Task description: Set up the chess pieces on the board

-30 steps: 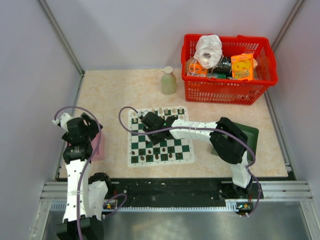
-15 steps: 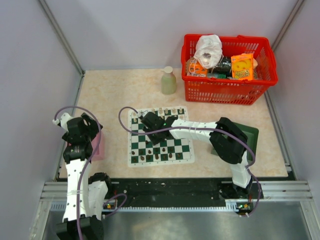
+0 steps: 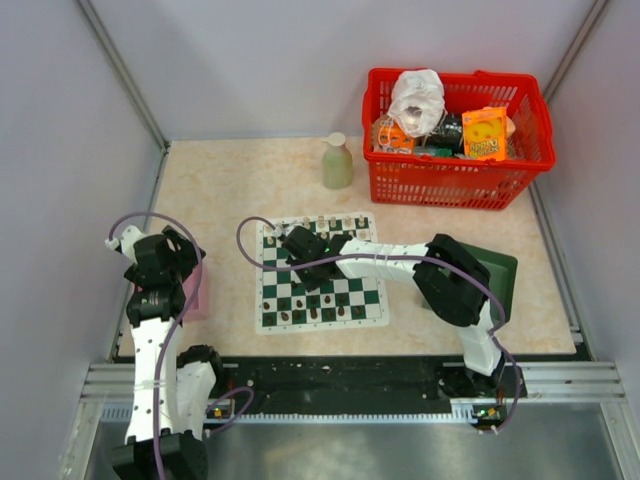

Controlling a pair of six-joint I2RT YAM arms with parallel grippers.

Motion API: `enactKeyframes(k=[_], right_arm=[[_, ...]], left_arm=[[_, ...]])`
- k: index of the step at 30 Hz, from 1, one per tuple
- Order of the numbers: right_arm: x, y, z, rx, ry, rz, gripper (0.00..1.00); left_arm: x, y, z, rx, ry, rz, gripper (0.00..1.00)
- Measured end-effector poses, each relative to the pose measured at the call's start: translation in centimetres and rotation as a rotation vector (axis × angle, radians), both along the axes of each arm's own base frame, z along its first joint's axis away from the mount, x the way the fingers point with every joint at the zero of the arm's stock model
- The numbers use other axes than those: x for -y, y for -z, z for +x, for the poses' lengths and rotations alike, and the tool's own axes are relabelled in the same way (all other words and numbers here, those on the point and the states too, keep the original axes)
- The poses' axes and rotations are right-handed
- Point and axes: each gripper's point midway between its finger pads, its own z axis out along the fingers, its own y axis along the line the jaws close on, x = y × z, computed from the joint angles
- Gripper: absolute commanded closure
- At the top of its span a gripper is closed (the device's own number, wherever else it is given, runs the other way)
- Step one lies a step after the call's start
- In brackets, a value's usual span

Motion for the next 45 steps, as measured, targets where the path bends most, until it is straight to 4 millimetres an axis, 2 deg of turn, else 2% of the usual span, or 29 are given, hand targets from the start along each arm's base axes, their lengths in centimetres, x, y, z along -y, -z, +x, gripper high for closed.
enactKeyframes(k=[5, 7, 9, 12, 16, 18, 21, 24, 27, 30, 35, 41, 45], right_arm=[[0.0, -0.2, 0.1, 0.005, 0.002, 0.001, 0.87], [0.1, -0.9, 0.1, 0.015, 0.005, 0.009, 0.87], [0.2, -2.6, 0.3, 0.039, 0.010, 0.035, 0.87], [1.0, -6.1, 0.4, 0.099, 0.028, 0.085, 0.86], [3.5, -10.5, 0.2, 0.178, 0.071, 0.154, 0.86], [5.2, -11.2, -0.1, 0.189, 0.101, 0.168, 0.86], [8.4, -9.9, -0.3, 0.166, 0.168, 0.148, 0.86], [11.0, -6.9, -0.8, 0.117, 0.217, 0.087, 0.86], [12.6, -4.3, -1.8, 0.069, 0.236, 0.030, 0.86], [12.9, -3.1, -2.2, 0.043, 0.237, 0.011, 0.86], [12.4, -2.5, -2.1, 0.034, 0.231, 0.015, 0.86], [12.1, -0.8, -2.3, 0.002, 0.222, -0.010, 0.86], [11.9, -0.7, -2.4, -0.003, 0.217, -0.002, 0.86]], left_arm=[[0.0, 0.0, 0.0, 0.000, -0.001, 0.001, 0.01], [0.0, 0.0, 0.0, 0.000, -0.001, 0.001, 0.01], [0.0, 0.0, 0.0, 0.000, -0.001, 0.001, 0.01], [0.0, 0.0, 0.0, 0.000, 0.000, 0.000, 0.01], [0.0, 0.0, 0.0, 0.000, -0.001, 0.000, 0.01], [0.0, 0.0, 0.0, 0.001, 0.000, 0.000, 0.01], [0.0, 0.0, 0.0, 0.001, 0.000, 0.000, 0.01], [0.0, 0.0, 0.0, 0.001, 0.000, -0.001, 0.01], [0.0, 0.0, 0.0, 0.001, 0.000, -0.001, 0.01], [0.0, 0.0, 0.0, 0.001, 0.000, -0.001, 0.01], [0.0, 0.0, 0.0, 0.001, 0.000, 0.000, 0.01], [0.0, 0.0, 0.0, 0.000, -0.001, 0.000, 0.01], [0.0, 0.0, 0.0, 0.000, -0.002, 0.001, 0.01]])
